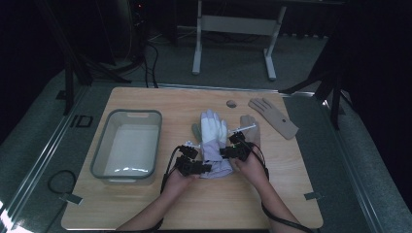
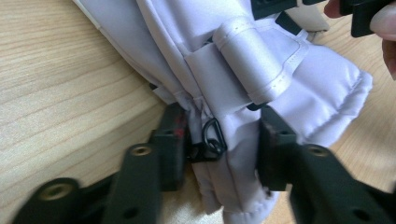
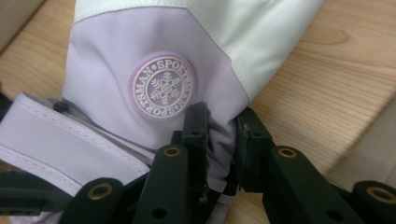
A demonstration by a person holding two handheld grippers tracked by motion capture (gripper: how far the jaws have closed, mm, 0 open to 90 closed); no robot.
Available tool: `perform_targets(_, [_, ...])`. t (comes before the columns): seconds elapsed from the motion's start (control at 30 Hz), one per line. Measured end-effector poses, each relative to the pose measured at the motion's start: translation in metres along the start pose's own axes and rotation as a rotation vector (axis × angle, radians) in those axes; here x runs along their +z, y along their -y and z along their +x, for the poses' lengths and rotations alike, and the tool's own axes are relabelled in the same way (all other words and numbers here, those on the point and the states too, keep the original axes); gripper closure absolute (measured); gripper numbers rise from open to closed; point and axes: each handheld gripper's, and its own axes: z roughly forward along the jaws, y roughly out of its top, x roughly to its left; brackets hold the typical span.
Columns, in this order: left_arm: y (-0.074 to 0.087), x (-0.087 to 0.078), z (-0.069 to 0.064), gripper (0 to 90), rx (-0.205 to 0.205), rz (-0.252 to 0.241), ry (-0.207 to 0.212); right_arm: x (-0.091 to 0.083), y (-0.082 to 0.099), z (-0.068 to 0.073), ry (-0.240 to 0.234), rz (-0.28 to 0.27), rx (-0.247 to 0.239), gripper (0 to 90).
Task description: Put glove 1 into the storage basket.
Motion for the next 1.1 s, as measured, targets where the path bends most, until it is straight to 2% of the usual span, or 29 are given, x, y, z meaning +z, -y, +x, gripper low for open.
perform_targets(0.07, [0.000, -0.001, -0.002, 68.6, 0.013, -0.004, -0.003, -0.001, -0.001, 0.004, 0.019, 0.005, -0.026, 78.6])
perform_targets(0.17, [-0.001, -0.003, -0.003, 72.9, 0.020, -0.002, 0.005, -0.003, -0.003, 0.005, 0.021, 0.008, -0.025, 79.2])
perform_targets(0.2, [-0.002, -0.004, -0.002, 73.5, 0.028, 0.000, 0.009, -0.004, -0.003, 0.004, 0.016, 0.003, -0.005, 79.3])
perform_targets(0.23, [-0.002, -0.004, -0.002, 74.0, 0.030, 0.002, 0.010, -0.005, -0.003, 0.005, 0.016, 0.005, -0.014, 79.5])
perform_targets(0.3, [-0.004, -0.005, -0.002, 74.7, 0.036, 0.001, 0.017, -0.005, -0.003, 0.005, 0.015, 0.004, -0.011, 79.5])
perform_targets(0.4, [-0.010, -0.010, -0.005, 75.2, 0.071, 0.008, 0.002, -0.010, -0.006, 0.006, 0.021, -0.014, -0.007, 79.7])
perform_targets(0.6, [-0.021, -0.024, -0.006, 75.2, 0.094, -0.002, 0.007, -0.021, -0.015, 0.010, 0.026, -0.042, -0.002, 79.6])
perform_targets(0.8, [-0.027, -0.040, -0.006, 75.2, 0.123, -0.002, 0.013, -0.032, -0.026, 0.021, 0.034, -0.059, -0.030, 79.6])
perform_targets(0.97, [-0.032, -0.054, -0.003, 75.3, 0.149, 0.006, 0.022, -0.037, -0.033, 0.029, 0.022, -0.067, -0.025, 79.6])
perform_targets(1.1, [-0.037, -0.066, 0.001, 75.1, 0.188, 0.019, 0.030, -0.040, -0.039, 0.037, 0.019, -0.074, -0.030, 79.5])
